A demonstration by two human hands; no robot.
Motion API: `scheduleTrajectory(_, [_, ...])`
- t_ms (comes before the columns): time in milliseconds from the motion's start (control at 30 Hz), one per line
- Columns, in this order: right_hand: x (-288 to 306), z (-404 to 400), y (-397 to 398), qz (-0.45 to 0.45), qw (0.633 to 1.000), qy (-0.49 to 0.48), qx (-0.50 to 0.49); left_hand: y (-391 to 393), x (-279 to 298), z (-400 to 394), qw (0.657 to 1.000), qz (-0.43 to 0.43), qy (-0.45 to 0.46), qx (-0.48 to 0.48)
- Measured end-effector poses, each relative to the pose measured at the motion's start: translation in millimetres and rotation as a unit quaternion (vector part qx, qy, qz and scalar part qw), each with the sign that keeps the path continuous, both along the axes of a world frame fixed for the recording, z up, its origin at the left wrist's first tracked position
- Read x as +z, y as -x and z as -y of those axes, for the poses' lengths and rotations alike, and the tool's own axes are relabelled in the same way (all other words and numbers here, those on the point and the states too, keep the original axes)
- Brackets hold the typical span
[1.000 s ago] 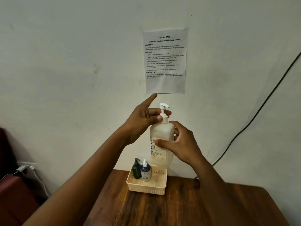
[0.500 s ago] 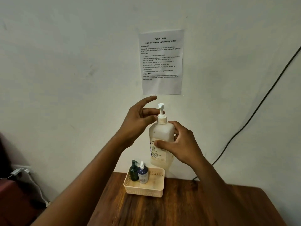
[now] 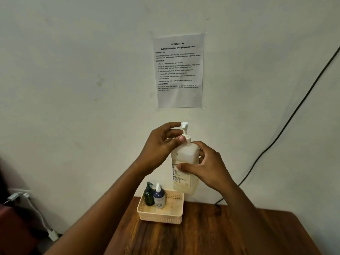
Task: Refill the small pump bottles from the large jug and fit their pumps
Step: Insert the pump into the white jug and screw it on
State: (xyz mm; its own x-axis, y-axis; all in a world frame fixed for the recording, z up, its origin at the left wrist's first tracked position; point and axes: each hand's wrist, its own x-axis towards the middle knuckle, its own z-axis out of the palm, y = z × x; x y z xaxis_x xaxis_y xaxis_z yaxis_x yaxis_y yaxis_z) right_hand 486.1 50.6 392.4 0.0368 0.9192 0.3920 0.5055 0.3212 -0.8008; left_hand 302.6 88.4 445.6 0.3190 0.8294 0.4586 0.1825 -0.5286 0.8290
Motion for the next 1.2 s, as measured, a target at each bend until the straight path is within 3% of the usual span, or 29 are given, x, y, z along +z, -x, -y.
scheduleTrajectory(167, [-8.4,-8.3,-20.7,0.001,1.000,0.006,-0.022,8.0,-26.3,-8.2,0.983,-0.153,-0.063,0.080])
scheduleTrajectory(467, [-42.7,-42.4,-65.4,-0.002,0.999,0.049,-0.022,4.1,-87.0,-58.0,0.947,-0.277,-0.144,0.078])
scheduleTrajectory(833, [-133.8,-100.4,-100.7,0.013,0.994,0.096,-0.043,-30.4,-192.2,-120.3,0.922,-0.356,-0.146,0.050])
scheduleTrajectory(967, [-167.8,-113.4,-103.7,0.041,0.993,0.101,-0.045,-38.0,-225.3,-129.0,0.896,-0.411,-0.157,0.058])
scheduleTrajectory(1200, [-245.3,-156.3,-115.5,0.054,0.987,0.128,-0.076,-55.3,-302.8,-164.7,0.884,-0.451,-0.120,0.041])
